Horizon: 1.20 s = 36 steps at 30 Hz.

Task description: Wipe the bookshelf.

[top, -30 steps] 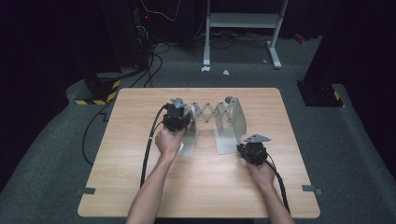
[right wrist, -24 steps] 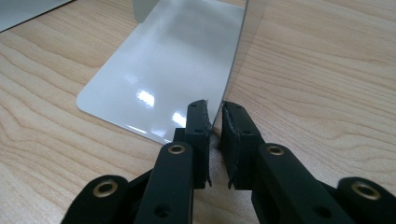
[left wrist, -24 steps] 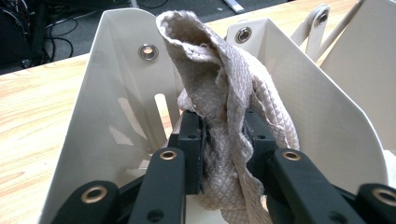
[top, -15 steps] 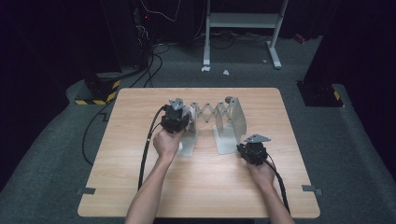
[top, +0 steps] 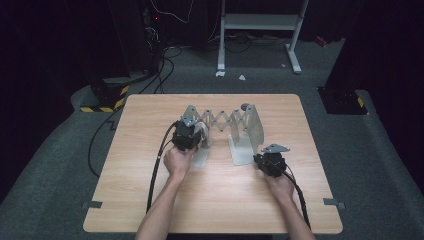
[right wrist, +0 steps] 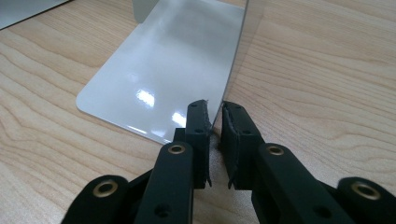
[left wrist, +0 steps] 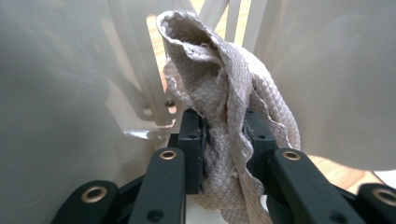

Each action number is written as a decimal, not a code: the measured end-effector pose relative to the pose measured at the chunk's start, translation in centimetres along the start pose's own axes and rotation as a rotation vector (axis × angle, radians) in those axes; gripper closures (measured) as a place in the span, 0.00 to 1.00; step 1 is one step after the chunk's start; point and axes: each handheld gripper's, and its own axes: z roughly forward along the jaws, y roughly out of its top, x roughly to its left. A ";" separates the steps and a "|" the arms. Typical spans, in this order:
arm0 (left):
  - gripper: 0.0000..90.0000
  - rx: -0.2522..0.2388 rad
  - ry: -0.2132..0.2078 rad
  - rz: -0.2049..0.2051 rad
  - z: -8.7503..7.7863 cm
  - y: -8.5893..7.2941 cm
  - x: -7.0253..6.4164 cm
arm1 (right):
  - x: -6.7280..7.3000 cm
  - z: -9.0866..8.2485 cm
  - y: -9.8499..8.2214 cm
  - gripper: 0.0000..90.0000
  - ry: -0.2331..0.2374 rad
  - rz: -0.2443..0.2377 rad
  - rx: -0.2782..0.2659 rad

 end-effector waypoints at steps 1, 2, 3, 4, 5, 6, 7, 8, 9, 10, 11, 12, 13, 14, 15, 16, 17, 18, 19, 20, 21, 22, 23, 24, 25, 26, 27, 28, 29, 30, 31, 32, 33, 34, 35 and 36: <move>0.82 0.000 0.000 0.000 0.0 0.0 0.0 | 0.0 0.0 0.0 0.90 0.000 0.000 0.000; 0.82 0.004 -0.002 -0.002 0.1 -0.2 0.0 | 0.0 0.0 0.0 0.90 0.000 0.000 0.000; 0.82 0.005 -0.002 -0.004 0.2 -0.3 0.0 | 0.0 0.0 0.0 0.90 0.000 0.000 0.000; 0.82 0.011 -0.003 -0.003 0.3 -0.5 0.1 | 0.0 0.0 0.0 0.90 0.001 0.000 0.000; 0.82 0.014 -0.003 -0.005 0.3 -0.6 0.0 | 0.0 0.0 0.0 0.90 0.001 -0.004 -0.001; 0.82 0.015 -0.001 -0.003 0.4 -0.6 0.0 | 0.0 0.0 0.0 0.90 0.001 -0.004 0.000; 0.82 0.017 -0.001 -0.002 0.3 -0.7 0.1 | 0.0 0.0 0.0 0.90 0.001 -0.005 -0.001; 0.82 0.017 -0.001 -0.002 0.3 -0.7 0.1 | 0.0 0.0 0.0 0.90 0.001 -0.005 -0.001; 0.82 0.014 0.000 -0.007 0.3 -0.7 0.1 | 0.0 0.0 0.0 0.90 0.001 -0.004 -0.001; 0.82 0.008 0.001 -0.009 0.1 -0.6 0.1 | 0.0 0.0 0.0 0.90 0.001 -0.004 -0.001; 0.82 0.004 0.002 -0.008 0.0 -0.6 0.1 | 0.0 0.0 0.0 0.90 0.001 -0.005 -0.001; 0.82 -0.001 0.002 -0.006 -0.2 -0.5 0.2 | 0.0 0.0 0.0 0.90 0.001 -0.005 -0.001; 0.82 -0.006 0.006 -0.004 -0.4 -0.4 0.1 | 0.0 0.0 0.0 0.90 0.002 -0.004 -0.001; 0.82 -0.006 0.006 -0.004 -0.4 -0.4 0.1 | 0.0 0.0 0.0 0.90 0.002 -0.004 -0.001; 0.82 -0.012 0.009 -0.002 -0.7 -0.2 0.1 | 0.0 0.0 0.0 0.90 0.002 -0.004 -0.001; 0.82 -0.022 0.009 0.002 -1.0 -0.1 0.2 | 0.0 0.0 0.0 0.90 0.002 -0.005 -0.001; 0.82 -0.022 0.009 0.002 -1.0 -0.1 0.2 | 0.0 0.0 0.0 0.90 0.002 -0.005 -0.001; 0.82 -0.029 0.008 -0.002 -1.3 0.1 0.2 | 0.0 0.0 0.0 0.90 0.002 -0.004 -0.001; 0.82 -0.029 0.008 -0.002 -1.3 0.1 0.2 | 0.0 0.0 0.0 0.90 0.002 -0.004 -0.001; 0.82 -0.030 0.009 0.006 -1.5 0.2 0.2 | 0.0 0.0 0.0 0.90 0.002 -0.005 -0.001; 0.82 -0.030 0.009 0.006 -1.5 0.2 0.2 | 0.0 0.0 0.0 0.90 0.002 -0.005 -0.001; 0.82 -0.036 0.008 0.003 -1.7 0.3 0.2 | 0.0 0.0 0.0 0.90 0.002 -0.005 -0.001; 0.82 -0.041 0.008 0.004 -2.0 0.5 0.2 | 0.0 0.0 0.0 0.90 0.002 -0.005 -0.001; 0.82 -0.045 0.008 0.004 -2.1 0.6 0.2 | 0.0 0.0 0.0 0.90 0.002 -0.005 -0.001; 0.82 -0.047 0.007 0.007 -2.2 0.7 0.2 | 0.0 0.0 0.0 0.90 0.002 -0.005 -0.001; 0.82 -0.048 0.006 0.008 -2.4 0.7 0.2 | 0.0 0.0 0.0 0.90 0.002 -0.005 -0.001; 0.82 -0.052 0.007 0.009 -2.5 0.8 0.2 | 0.0 0.0 0.0 0.90 0.002 -0.005 -0.001; 0.82 -0.054 0.006 0.008 -2.6 0.8 0.2 | 0.0 0.0 0.0 0.90 0.002 -0.005 -0.001; 0.82 -0.053 0.004 0.010 -2.7 0.9 0.3 | 0.0 0.0 0.0 0.90 0.002 -0.005 -0.001; 0.82 -0.055 0.005 0.012 -2.9 0.9 0.3 | 0.0 0.0 0.0 0.90 0.002 -0.004 0.000; 0.82 -0.055 0.005 0.012 -2.9 0.9 0.3 | 0.0 0.0 0.0 0.90 0.002 -0.004 -0.001; 0.82 -0.059 0.004 0.016 -3.1 0.9 0.3 | 0.0 0.0 0.0 0.90 0.003 -0.004 -0.001; 0.82 -0.059 0.004 0.016 -3.1 0.9 0.3 | 0.0 0.0 0.0 0.90 0.003 -0.004 -0.001; 0.82 -0.065 0.000 0.015 -3.4 0.9 0.3 | 0.0 0.0 0.0 0.90 0.003 -0.004 -0.001; 0.82 -0.068 0.001 0.016 -3.6 0.9 0.2 | 0.0 0.0 0.0 0.90 0.003 -0.004 -0.001; 0.82 -0.070 0.001 0.020 -3.8 0.9 0.3 | 0.0 0.0 0.0 0.90 0.003 -0.004 -0.001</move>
